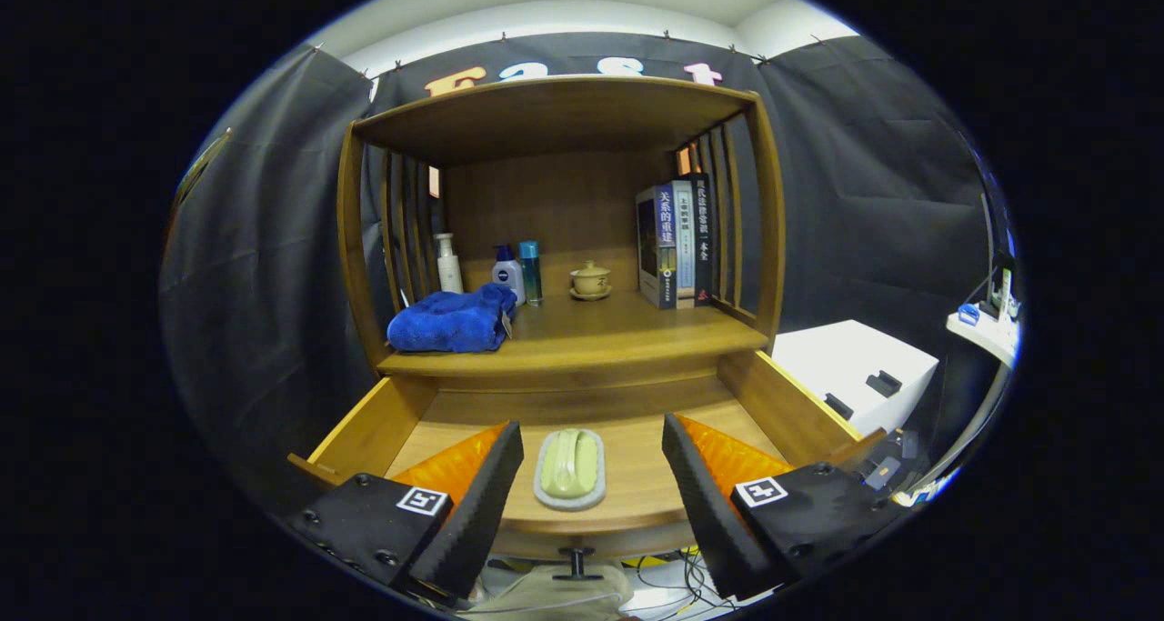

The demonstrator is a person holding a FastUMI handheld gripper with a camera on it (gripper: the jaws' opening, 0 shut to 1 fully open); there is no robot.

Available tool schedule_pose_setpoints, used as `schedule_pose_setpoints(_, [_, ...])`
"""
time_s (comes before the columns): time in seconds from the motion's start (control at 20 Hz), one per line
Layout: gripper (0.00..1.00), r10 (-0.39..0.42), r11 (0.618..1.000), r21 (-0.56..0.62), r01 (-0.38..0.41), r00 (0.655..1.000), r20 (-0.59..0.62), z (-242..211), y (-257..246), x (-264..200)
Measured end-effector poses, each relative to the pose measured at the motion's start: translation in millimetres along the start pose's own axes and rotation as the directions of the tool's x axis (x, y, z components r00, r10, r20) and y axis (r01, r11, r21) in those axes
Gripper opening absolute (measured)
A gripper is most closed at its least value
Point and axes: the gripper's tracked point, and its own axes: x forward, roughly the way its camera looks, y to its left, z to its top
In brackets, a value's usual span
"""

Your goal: Pull open the drawer, take out the items inside it, and place them on the countertop above the cabinet.

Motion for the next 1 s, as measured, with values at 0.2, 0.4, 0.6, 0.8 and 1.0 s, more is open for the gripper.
schedule_pose_setpoints(0.2, [0.99,0.006,1.000,-0.009,-0.006,0.999,-0.045,8,7,35])
schedule_pose_setpoints(0.4, [0.99,0.009,1.000,-0.002,-0.010,0.989,-0.147,5,14,72])
schedule_pose_setpoints(0.6, [0.99,0.023,1.000,0.006,-0.022,0.956,-0.292,-12,19,106])
schedule_pose_setpoints(0.8, [0.99,0.028,1.000,0.016,-0.024,0.897,-0.440,-37,19,131])
schedule_pose_setpoints(1.0, [1.00,-0.004,0.999,0.028,0.025,0.817,-0.577,-68,10,148])
